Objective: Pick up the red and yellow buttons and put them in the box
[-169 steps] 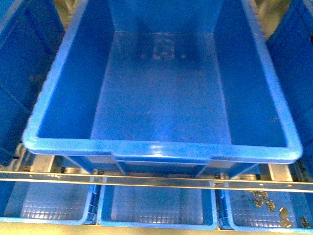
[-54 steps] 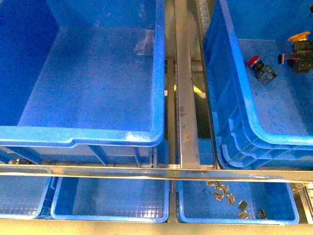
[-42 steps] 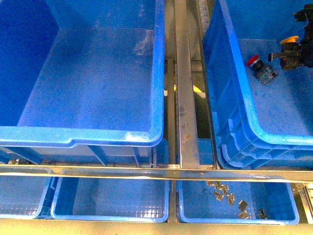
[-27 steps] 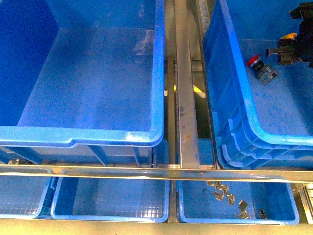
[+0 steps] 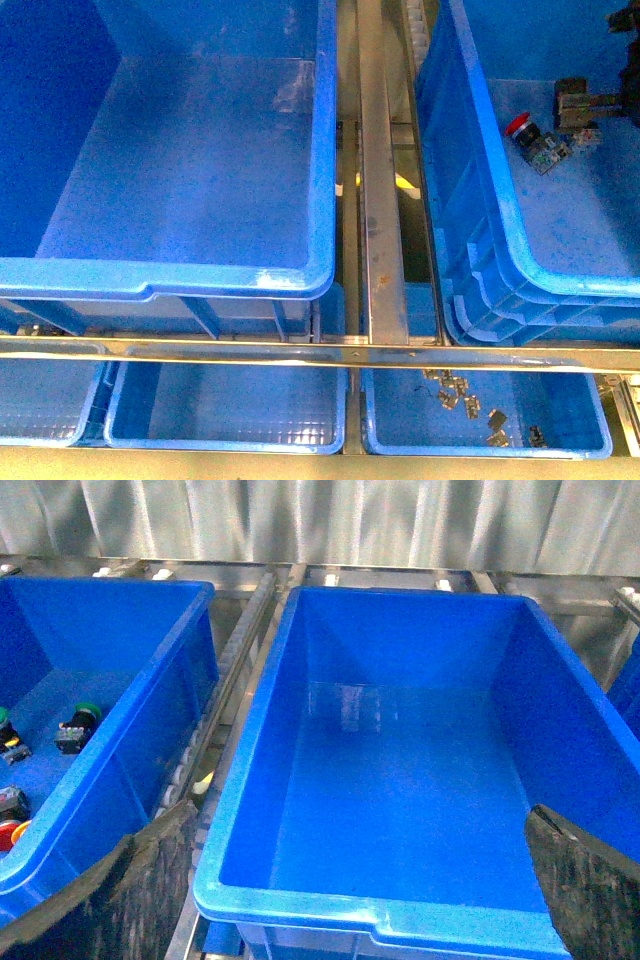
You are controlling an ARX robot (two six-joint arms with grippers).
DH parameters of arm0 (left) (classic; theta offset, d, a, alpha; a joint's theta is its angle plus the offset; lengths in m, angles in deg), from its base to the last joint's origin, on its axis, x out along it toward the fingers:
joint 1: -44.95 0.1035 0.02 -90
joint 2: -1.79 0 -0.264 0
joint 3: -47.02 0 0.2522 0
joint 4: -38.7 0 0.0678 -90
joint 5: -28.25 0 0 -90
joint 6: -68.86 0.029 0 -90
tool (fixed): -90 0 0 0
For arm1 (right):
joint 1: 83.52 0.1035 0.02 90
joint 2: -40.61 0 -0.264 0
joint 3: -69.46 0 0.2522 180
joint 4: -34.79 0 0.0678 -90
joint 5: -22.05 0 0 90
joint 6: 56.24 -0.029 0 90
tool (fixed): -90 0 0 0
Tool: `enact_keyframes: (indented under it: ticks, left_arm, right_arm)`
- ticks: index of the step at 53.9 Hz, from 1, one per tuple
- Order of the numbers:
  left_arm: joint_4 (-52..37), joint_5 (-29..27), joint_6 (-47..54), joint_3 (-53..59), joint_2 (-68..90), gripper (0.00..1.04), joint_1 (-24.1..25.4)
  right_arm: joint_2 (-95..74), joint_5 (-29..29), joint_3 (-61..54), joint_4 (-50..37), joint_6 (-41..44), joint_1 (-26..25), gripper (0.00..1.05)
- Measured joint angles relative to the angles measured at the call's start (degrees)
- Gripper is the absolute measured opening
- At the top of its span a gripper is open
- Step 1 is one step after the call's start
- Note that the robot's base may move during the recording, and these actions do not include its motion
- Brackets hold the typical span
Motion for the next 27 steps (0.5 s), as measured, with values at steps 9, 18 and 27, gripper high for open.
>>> enact_keyframes:
  ticks: [9, 18, 27]
  left_arm:
    - [0.0, 0.0, 0.0, 0.0, 0.0, 0.97, 0.0]
    - [0.0, 0.0, 0.0, 0.0, 0.0, 0.97, 0.0]
    - [0.0, 0.0, 0.0, 0.0, 0.0, 0.97, 0.0]
  right_arm:
    - [15.9, -1.8, -16.9, -7.0, -5.8, 1.4, 0.99]
    - [35.3, 1.6, -38.4, -9.9, -18.8, 6.3, 0.99]
    - [45.5, 10.7, -45.7, -3.3, -33.9, 8.5, 0.99]
